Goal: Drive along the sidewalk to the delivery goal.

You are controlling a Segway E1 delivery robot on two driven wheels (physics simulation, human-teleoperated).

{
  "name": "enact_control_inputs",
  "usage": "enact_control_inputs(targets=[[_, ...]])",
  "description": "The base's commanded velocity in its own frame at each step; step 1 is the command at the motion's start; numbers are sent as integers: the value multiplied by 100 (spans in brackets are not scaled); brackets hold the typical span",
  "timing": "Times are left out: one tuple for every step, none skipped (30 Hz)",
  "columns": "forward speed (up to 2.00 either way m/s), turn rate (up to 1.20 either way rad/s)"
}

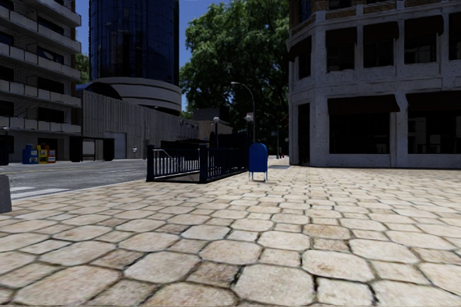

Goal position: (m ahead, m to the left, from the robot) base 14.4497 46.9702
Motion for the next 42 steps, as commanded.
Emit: enact_control_inputs(targets=[[200, 62], [200, 62], [200, 62], [200, 62], [200, 62], [200, 60], [200, 41], [189, 26], [182, 30], [182, 30], [180, 31], [180, 33], [180, 35], [180, 35], [180, 35], [180, 36], [180, 36], [180, 36], [180, 36], [180, 36], [180, 36], [180, 36], [180, 36], [180, 36], [180, 36], [180, 36], [180, 36], [180, 37], [180, 38], [180, 38], [180, 39], [180, 43], [180, 49], [180, 49], [180, 52], [180, 53], [180, 53], [180, 53], [180, 53], [180, 53], [180, 54], [180, 54]])
